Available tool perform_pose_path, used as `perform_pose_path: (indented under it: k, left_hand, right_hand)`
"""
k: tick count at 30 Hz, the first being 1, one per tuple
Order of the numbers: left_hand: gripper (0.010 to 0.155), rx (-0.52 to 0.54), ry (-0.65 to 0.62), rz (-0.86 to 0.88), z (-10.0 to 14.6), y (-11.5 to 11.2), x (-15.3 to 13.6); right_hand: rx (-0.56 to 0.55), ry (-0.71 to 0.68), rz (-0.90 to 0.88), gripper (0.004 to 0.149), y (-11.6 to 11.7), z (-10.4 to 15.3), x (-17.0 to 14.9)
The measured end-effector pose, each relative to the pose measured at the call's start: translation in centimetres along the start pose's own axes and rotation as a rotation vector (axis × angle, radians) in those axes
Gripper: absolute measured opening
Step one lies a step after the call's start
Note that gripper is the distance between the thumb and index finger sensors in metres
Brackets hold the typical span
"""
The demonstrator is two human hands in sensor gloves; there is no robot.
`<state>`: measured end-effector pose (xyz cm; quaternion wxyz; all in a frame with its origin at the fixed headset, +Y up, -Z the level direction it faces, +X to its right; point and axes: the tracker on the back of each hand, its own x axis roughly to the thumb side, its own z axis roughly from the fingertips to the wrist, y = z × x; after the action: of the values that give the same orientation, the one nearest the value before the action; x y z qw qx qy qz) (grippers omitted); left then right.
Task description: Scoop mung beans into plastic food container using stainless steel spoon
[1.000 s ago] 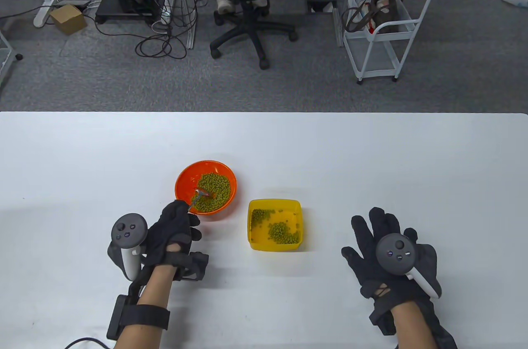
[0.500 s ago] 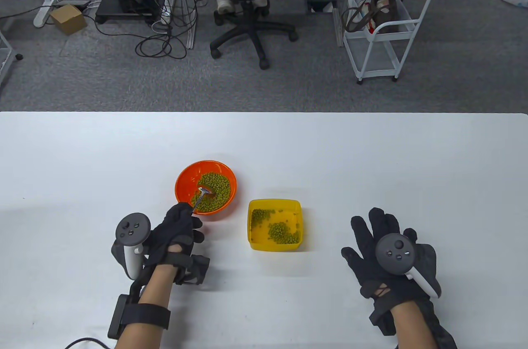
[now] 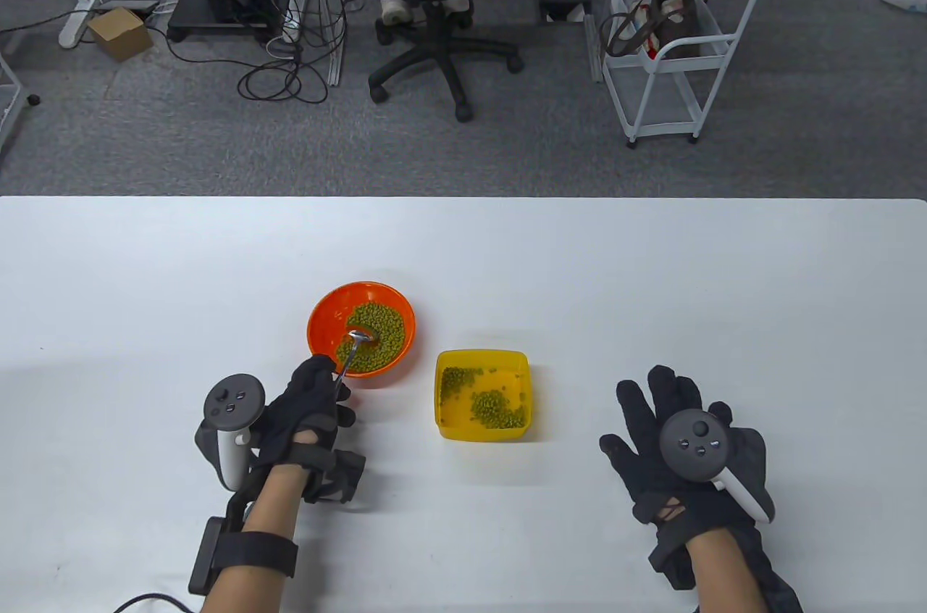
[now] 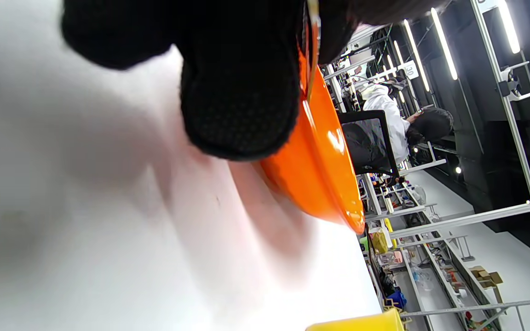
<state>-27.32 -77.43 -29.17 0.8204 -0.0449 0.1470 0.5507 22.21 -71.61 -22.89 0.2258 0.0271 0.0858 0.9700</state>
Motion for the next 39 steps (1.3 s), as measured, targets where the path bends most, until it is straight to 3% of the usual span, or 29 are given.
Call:
perform_pose_path:
  k: [8,13,18,22,25,29,33,36,39]
  left_hand:
    - [0.066,0.169,-0.085,-0.346,1.0,2.0,2.0]
    - [0.069,0.267,-0.279,-0.443,3.0,3.0,5.8]
    - [0.070,0.379,-0.529,-0.733,7.5,2.4,10.8]
    - [0.071,0.351,-0.631,-0.661,11.4,0.8,12.4]
    - [0.071,0.342,-0.649,-0.737,12.8,-0.9,12.8]
    - [0.071,0.246,-0.648,-0.746,13.2,-3.2,13.1]
    - [0.071,0.215,-0.643,-0.786,13.3,-5.1,13.2]
    - [0.072,0.202,-0.619,-0.832,12.2,-6.4,11.8]
    - [0.072,0.094,-0.562,-0.901,11.2,-7.6,9.9]
  right_hand:
    - [-0.008,-0.001,-0.013,0.074,-0.1,0.0,-0.1]
    - [-0.027,-0.018,-0.027,0.074,-0.5,0.3,0.0]
    - [-0.032,-0.056,-0.017,0.074,-0.6,0.5,0.4]
    - [-0.030,-0.084,-0.016,0.074,-0.4,0.6,0.9]
    - [-0.026,-0.095,-0.012,0.074,-0.2,0.7,1.2]
    - [-0.003,-0.100,-0.002,0.074,0.2,0.8,1.5]
    - [-0.004,-0.104,0.000,0.074,0.2,0.8,1.6]
    - [-0.003,-0.104,0.005,0.074,0.3,0.8,1.6]
    - [0.001,-0.101,0.007,0.074,0.3,0.8,1.6]
